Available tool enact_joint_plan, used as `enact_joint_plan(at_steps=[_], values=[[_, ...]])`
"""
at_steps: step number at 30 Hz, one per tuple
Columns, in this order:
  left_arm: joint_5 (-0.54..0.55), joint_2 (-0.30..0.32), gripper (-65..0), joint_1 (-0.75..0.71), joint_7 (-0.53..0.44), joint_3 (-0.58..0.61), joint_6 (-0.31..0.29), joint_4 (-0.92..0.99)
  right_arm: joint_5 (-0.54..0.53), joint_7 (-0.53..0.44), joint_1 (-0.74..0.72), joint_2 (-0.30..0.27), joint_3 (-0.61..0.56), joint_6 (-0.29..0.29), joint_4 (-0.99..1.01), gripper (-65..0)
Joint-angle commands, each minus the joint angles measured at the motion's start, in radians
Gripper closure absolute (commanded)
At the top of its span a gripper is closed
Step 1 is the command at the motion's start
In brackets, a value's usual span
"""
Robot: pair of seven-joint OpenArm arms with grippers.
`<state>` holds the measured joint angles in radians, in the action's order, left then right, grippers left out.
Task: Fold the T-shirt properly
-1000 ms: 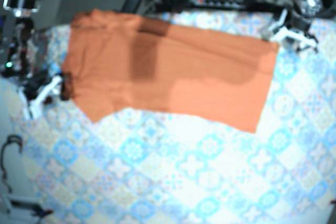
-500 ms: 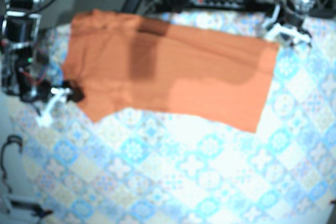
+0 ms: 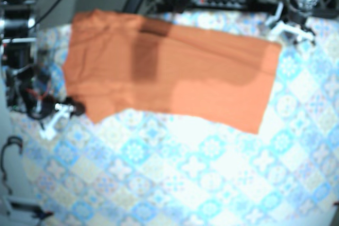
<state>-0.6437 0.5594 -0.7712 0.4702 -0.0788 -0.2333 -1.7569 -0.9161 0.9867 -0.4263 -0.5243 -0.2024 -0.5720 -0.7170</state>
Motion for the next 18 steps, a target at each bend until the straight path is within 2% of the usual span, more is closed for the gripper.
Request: enact_joint_plan(at_steps=[1, 9, 18], values=[[-0.006, 0.012, -32.8, -0.011, 0.0, -0.008, 0.013, -0.016, -0.011, -0.018, -0.026, -0.015, -0.006, -0.012, -0.008, -37.8], [-0.006, 0.012, -32.8, -0.014, 0.0, -0.006, 0.013, -0.016, -0.01, -0.044, -0.021, -0.017, -0.006, -0.01, -0.002, -37.8], [-0.006, 0.012, -32.8, -0.015, 0.0, -0.006, 0.013, -0.016, -0.008, -0.133, -0.004, -0.02, -0.01, -0.01, 0.141, -37.8]])
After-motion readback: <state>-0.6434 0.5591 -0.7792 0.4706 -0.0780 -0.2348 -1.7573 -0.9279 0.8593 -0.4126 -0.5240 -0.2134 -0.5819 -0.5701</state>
